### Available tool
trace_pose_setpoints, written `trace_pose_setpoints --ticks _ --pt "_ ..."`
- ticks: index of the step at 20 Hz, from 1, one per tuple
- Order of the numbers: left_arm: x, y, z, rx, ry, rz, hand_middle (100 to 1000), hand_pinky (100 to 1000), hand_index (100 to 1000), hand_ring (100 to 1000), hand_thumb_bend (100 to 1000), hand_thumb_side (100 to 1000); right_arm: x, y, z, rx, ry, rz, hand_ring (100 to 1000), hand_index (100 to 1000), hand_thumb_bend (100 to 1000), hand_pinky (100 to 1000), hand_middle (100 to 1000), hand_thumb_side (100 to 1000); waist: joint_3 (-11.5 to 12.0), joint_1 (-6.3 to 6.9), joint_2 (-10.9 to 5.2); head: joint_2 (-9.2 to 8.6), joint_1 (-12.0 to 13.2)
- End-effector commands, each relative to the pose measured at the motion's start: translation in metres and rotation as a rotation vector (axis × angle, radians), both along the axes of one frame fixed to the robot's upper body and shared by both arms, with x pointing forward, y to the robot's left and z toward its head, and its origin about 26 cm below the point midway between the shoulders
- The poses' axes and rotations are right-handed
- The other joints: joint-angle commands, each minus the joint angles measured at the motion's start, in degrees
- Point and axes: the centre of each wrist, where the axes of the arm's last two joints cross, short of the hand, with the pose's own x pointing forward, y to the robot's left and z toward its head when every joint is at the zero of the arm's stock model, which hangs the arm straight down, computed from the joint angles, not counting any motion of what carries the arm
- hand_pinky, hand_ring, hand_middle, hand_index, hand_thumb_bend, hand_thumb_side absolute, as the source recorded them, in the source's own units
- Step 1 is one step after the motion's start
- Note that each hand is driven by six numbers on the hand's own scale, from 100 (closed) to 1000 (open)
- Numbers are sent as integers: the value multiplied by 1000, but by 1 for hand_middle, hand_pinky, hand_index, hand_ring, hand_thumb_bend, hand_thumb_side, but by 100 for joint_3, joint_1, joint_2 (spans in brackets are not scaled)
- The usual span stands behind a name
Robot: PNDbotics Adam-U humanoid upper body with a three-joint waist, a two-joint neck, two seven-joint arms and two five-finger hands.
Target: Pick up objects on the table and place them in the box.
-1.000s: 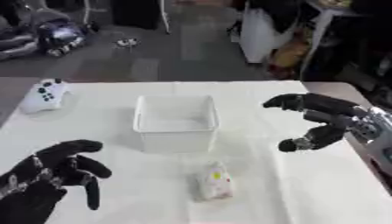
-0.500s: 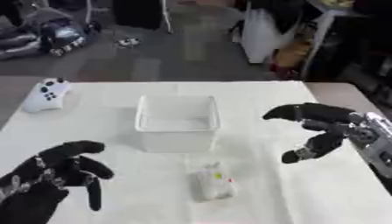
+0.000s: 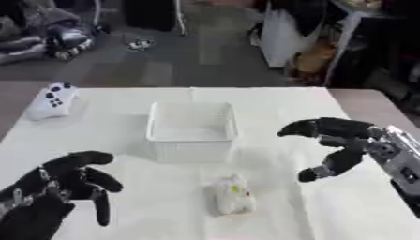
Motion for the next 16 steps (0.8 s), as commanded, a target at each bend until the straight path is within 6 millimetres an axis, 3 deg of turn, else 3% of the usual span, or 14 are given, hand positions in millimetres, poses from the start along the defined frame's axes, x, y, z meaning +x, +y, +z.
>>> trace_pose_setpoints --ticks 1,6,7,8,9,16 --pt "-1 0 8 9 -24 -15 864 395 924 737 457 952 -1 8 15 -19 -22 43 905 1000 766 878 905 1000 3 9 -63 -55 32" --pt "-1 -1 9 9 -25 -21 864 395 924 737 456 952 -2 26 2 -8 18 92 890 1000 781 869 903 1000 29 18 -60 -59 11" --pt "-1 -1 9 9 -25 -21 864 395 923 737 455 952 -2 29 1 -7 21 101 866 1000 845 874 899 1000 32 19 -60 -60 5" --pt "-1 -1 9 9 -25 -22 864 395 924 737 455 952 -2 32 -1 -8 24 111 875 1000 826 875 903 1000 33 20 -61 -59 2" --pt "-1 -1 9 9 -25 -23 864 395 924 737 454 953 -3 35 -3 -7 26 118 863 1000 862 878 894 1000 35 23 -60 -59 -2" --pt "0 -2 10 6 -27 -29 864 396 923 737 455 952 -5 59 -26 -51 -7 61 892 1000 842 915 888 1000 59 36 -51 -58 -26"
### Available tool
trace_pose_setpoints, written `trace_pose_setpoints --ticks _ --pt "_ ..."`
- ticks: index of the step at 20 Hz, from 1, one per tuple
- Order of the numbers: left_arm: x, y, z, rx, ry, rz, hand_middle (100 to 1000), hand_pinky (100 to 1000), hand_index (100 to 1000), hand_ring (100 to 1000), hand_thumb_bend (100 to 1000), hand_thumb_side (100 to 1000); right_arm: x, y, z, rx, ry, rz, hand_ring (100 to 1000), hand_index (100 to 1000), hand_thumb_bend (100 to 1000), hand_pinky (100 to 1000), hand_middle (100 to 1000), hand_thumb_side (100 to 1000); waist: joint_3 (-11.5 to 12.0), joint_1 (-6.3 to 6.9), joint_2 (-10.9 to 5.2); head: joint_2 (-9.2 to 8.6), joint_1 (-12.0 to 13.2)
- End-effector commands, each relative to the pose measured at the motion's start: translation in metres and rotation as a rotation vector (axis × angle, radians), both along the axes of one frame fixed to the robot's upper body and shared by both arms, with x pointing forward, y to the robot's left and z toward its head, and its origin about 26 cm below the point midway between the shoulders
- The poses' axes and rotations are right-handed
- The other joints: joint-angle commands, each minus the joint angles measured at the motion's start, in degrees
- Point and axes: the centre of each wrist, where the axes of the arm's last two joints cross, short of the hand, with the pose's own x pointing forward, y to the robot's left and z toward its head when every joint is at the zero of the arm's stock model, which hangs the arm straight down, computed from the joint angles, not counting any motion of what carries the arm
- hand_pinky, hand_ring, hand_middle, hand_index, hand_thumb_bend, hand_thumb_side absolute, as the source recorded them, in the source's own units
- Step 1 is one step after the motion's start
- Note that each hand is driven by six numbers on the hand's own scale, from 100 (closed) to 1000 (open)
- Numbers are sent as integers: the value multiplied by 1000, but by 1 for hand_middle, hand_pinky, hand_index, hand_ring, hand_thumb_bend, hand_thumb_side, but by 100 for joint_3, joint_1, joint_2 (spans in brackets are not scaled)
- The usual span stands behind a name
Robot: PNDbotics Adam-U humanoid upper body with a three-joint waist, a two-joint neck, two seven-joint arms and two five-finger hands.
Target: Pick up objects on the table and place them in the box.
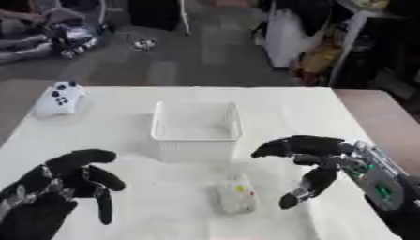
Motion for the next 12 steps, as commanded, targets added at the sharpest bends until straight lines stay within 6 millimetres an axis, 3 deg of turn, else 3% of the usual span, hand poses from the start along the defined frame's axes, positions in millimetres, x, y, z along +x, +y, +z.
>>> trace_pose_setpoints --ticks 1,4,5,8,12 --pt "-1 0 8 7 -27 -16 864 396 923 737 455 954 -1 6 1 -36 -56 -30 902 1000 842 927 895 1000 13 31 -62 -58 -28" --pt "-1 -1 8 9 -25 -18 864 396 924 737 454 954 0 11 -3 -47 -104 -61 904 1000 838 929 896 1000 16 30 -63 -64 -33" --pt "-1 -1 8 9 -25 -18 864 396 923 736 455 953 0 13 -1 -23 -144 -72 871 937 797 890 881 1000 15 33 -65 -63 -27" --pt "-1 -1 8 9 -26 -20 864 396 923 736 454 955 0 19 -2 88 -277 -89 827 819 799 836 863 1000 17 36 -60 -75 -22" --pt "-1 -1 9 11 -26 -21 864 395 923 736 454 955 5 20 -19 168 -372 -97 829 816 800 837 871 1000 21 35 -55 -79 -24"
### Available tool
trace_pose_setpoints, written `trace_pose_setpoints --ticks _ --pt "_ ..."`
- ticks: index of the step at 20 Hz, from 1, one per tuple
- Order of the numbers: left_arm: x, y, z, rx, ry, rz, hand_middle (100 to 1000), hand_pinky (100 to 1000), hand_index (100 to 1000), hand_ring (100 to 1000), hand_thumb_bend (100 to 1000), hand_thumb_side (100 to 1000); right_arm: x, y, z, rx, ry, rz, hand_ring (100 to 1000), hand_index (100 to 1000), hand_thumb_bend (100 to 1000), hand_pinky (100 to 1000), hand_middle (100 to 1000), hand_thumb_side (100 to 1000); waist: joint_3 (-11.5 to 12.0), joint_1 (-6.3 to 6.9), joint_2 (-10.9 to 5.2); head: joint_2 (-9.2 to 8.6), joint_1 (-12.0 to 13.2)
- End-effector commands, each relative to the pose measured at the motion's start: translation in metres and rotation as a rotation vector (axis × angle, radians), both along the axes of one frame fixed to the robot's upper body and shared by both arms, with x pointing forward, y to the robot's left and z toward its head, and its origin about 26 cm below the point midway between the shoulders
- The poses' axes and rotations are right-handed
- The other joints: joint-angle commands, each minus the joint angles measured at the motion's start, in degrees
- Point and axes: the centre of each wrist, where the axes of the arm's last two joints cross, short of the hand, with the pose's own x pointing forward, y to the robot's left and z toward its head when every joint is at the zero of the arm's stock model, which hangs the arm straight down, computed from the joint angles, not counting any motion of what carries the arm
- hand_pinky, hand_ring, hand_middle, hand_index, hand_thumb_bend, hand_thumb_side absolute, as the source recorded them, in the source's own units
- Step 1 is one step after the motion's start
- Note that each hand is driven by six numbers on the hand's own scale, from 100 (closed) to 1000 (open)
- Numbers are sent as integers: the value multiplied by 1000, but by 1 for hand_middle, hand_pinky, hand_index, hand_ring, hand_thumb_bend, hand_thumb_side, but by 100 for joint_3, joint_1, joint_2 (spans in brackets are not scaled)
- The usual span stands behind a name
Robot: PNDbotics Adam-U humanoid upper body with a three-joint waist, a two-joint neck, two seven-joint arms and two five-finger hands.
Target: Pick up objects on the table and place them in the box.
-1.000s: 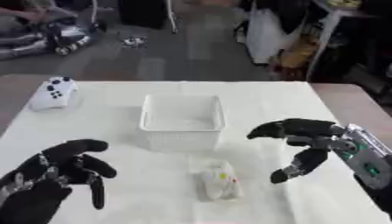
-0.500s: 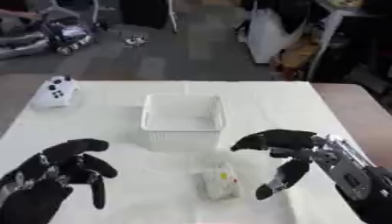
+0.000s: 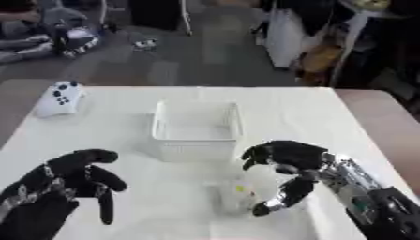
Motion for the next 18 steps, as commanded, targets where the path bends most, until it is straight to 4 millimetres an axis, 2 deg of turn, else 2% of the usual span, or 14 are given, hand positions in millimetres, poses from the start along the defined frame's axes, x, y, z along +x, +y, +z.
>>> trace_pose_setpoints --ticks 1,3,4,6,7,13,18 --pt "-1 -1 8 6 -25 -16 864 395 924 736 454 955 4 -2 -1 37 -87 -9 832 815 802 839 876 1000 2 32 -57 -72 -21" --pt "-1 -1 8 7 -25 -16 864 396 924 736 454 955 7 -4 -8 46 -101 -24 836 829 808 842 880 1000 4 31 -55 -71 -14" --pt "-1 -1 8 7 -25 -17 865 395 924 736 454 955 8 -5 -12 43 -99 -31 838 911 814 846 883 1000 6 29 -55 -70 -11" --pt "-1 -1 8 7 -25 -18 865 396 924 736 454 955 10 -8 -23 20 -58 -44 845 944 819 854 886 1000 10 24 -56 -66 -2" --pt "-1 -1 8 7 -24 -18 864 395 924 736 454 955 10 -8 -22 22 -57 -44 839 916 816 847 884 1000 9 26 -56 -66 -4" --pt "-1 -1 9 8 -25 -19 865 396 924 736 454 955 11 -10 -33 -7 -1 -51 855 993 817 865 893 1000 11 24 -55 -78 32" --pt "-1 -1 9 8 -26 -21 865 396 924 735 454 955 11 -7 -43 -31 50 -49 867 1000 816 879 904 1000 14 25 -50 -88 54"
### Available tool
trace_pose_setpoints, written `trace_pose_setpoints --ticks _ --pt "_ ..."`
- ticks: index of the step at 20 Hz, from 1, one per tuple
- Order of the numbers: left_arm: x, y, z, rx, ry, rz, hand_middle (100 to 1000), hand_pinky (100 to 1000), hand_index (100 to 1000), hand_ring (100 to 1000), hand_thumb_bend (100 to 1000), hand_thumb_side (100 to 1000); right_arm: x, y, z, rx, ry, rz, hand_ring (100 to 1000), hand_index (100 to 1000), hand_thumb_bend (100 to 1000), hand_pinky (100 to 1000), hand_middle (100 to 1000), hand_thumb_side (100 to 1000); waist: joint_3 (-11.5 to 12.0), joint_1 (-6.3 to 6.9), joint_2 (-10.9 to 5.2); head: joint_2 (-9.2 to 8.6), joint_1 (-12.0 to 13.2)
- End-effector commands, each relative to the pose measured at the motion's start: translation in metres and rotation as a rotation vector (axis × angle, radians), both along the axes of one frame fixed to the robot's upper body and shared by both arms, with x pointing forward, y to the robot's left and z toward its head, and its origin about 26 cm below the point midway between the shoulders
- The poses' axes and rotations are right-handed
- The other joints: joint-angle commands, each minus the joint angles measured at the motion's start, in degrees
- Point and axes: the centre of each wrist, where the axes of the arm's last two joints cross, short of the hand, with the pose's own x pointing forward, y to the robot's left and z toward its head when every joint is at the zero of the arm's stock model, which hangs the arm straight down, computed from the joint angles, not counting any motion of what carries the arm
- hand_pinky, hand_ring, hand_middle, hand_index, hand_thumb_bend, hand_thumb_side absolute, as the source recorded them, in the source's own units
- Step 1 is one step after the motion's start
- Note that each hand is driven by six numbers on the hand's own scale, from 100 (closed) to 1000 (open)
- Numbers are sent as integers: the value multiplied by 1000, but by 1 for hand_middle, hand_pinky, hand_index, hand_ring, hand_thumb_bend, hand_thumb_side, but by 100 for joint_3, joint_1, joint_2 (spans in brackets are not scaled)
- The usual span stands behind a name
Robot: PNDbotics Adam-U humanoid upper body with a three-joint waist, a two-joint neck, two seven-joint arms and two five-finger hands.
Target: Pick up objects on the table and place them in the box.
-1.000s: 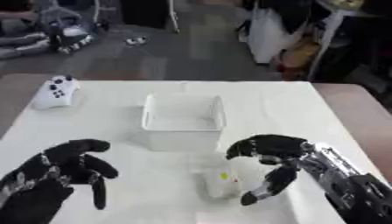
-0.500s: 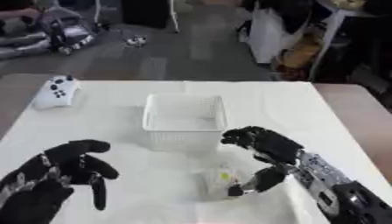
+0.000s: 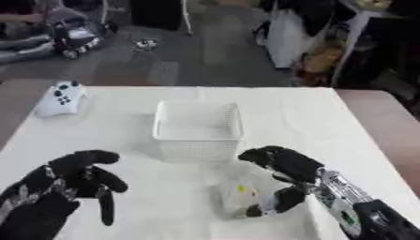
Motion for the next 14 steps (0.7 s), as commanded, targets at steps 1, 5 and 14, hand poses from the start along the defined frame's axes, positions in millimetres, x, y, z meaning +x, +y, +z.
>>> trace_pose_setpoints --ticks 1,5,14 --pt "-1 -1 9 4 -28 -17 866 396 924 735 454 956 1 -1 1 -20 13 -4 879 1000 803 891 916 1000 7 24 -53 -86 58" --pt "-1 -1 9 5 -28 -19 865 396 924 735 454 956 1 0 -4 -42 48 -19 877 1000 805 889 914 1000 7 26 -50 -84 73" --pt "-1 -1 9 6 -28 -19 866 396 924 735 453 957 1 2 -14 -69 114 -57 849 1000 756 869 896 944 6 29 -46 -82 75"
